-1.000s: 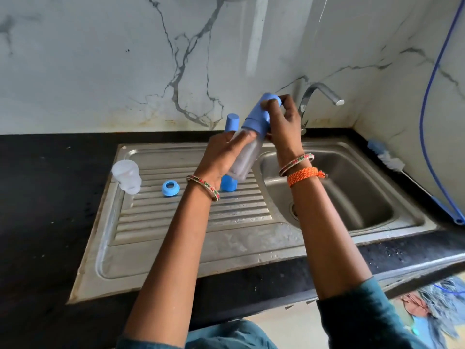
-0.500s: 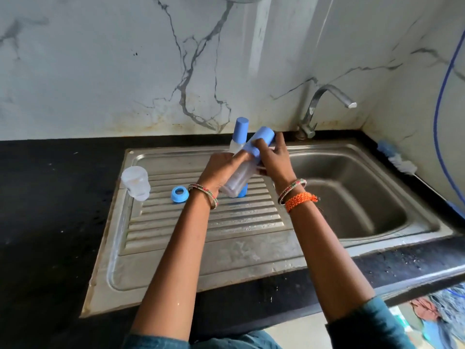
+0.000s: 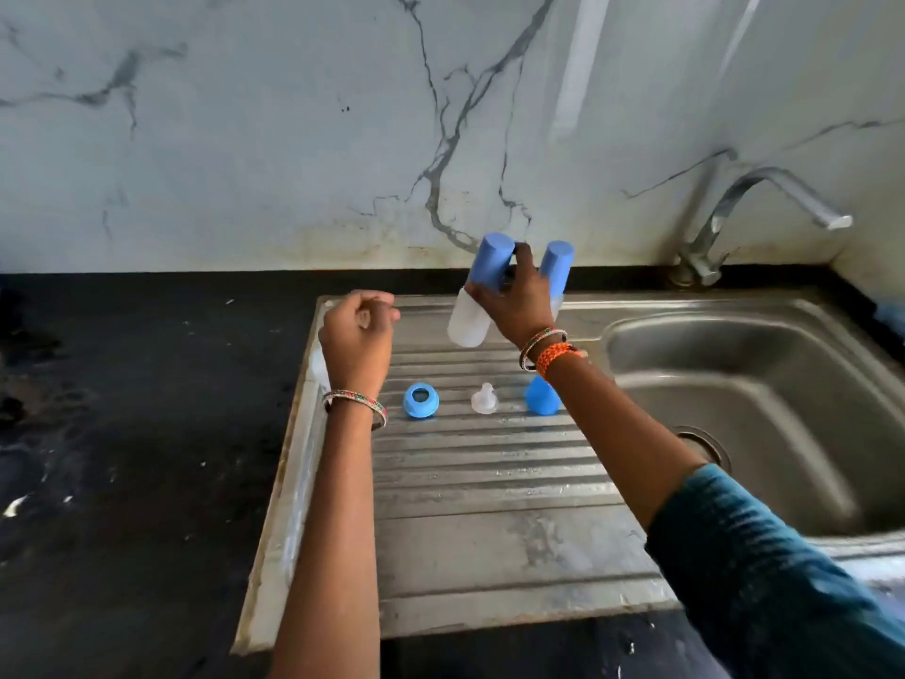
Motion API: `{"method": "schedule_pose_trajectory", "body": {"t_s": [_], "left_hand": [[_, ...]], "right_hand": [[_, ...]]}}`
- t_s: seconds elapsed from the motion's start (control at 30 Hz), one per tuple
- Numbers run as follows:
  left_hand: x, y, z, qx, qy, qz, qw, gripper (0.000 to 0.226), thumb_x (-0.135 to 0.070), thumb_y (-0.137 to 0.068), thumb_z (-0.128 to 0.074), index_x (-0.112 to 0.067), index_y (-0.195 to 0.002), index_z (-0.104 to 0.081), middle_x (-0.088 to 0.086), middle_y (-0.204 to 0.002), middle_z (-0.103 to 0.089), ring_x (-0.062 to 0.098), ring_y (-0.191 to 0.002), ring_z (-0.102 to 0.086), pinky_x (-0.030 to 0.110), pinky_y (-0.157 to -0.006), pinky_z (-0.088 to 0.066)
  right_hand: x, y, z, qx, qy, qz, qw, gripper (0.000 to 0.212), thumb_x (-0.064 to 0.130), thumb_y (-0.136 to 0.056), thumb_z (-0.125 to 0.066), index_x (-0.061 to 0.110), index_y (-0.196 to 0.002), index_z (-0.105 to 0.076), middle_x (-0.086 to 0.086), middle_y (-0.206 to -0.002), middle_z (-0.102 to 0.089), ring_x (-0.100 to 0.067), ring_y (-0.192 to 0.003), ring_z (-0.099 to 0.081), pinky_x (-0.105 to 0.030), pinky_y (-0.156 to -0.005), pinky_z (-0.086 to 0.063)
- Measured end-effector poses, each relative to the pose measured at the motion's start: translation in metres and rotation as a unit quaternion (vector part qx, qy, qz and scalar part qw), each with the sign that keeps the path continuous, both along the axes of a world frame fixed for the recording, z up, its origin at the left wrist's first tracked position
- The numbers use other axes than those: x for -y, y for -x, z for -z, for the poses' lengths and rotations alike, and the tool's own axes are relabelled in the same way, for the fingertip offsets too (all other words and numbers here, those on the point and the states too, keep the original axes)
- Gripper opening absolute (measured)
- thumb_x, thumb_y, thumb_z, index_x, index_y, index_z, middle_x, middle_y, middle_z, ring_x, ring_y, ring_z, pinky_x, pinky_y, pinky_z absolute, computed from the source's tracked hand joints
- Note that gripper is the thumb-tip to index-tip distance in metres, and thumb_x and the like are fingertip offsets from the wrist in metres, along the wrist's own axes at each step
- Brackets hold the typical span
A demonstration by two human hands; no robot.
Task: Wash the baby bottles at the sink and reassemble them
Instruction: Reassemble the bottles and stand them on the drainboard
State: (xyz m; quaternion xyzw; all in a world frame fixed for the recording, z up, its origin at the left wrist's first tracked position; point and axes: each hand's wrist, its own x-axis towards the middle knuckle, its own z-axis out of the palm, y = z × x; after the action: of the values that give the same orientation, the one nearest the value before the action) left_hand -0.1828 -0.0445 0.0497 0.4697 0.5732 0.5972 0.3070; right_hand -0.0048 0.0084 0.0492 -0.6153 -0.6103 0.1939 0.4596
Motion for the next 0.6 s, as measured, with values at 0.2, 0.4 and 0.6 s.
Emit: {"method": "schedule_pose_trajectory", "body": {"t_s": [0.2, 0.4, 0.6], "left_hand": [[-0.011, 0.024, 0.004, -0.033, -0.011, 0.046, 0.998, 0.019, -0.006, -0.093, -0.048, -0.01, -0.089, -0.067, 0.002, -0.079, -0.069, -0.001, -0.065, -0.064, 0.01, -0.055, -0.045], [-0.019, 0.033, 0.007, -0.017, -0.004, 0.023, 1.0, 0.018, -0.005, -0.095, -0.047, -0.003, -0.093, -0.065, 0.008, -0.082, -0.067, 0.0, -0.065, -0.063, 0.01, -0.057, -0.046], [-0.02, 0.039, 0.016, -0.018, -0.01, 0.021, 1.0, 0.018, -0.005, -0.095, -0.048, -0.004, -0.095, -0.065, 0.008, -0.08, -0.067, 0.003, -0.067, -0.063, 0.012, -0.058, -0.047]], "right_hand": [[-0.05, 0.011, 0.037, 0.048, 0.025, -0.021, 0.998, 0.067, 0.017, -0.078, -0.075, 0.001, -0.131, -0.038, -0.019, -0.11, -0.063, -0.035, -0.098, -0.061, -0.035, -0.079, -0.048], [-0.072, 0.01, 0.053, 0.035, 0.015, -0.001, 0.999, 0.06, 0.017, -0.078, -0.076, 0.0, -0.124, -0.041, -0.018, -0.11, -0.063, -0.032, -0.099, -0.062, -0.023, -0.074, -0.041], [-0.073, 0.009, 0.055, 0.023, 0.025, -0.01, 0.999, 0.059, 0.018, -0.078, -0.076, 0.0, -0.123, -0.042, -0.018, -0.114, -0.061, -0.031, -0.103, -0.061, -0.028, -0.081, -0.048]]}}
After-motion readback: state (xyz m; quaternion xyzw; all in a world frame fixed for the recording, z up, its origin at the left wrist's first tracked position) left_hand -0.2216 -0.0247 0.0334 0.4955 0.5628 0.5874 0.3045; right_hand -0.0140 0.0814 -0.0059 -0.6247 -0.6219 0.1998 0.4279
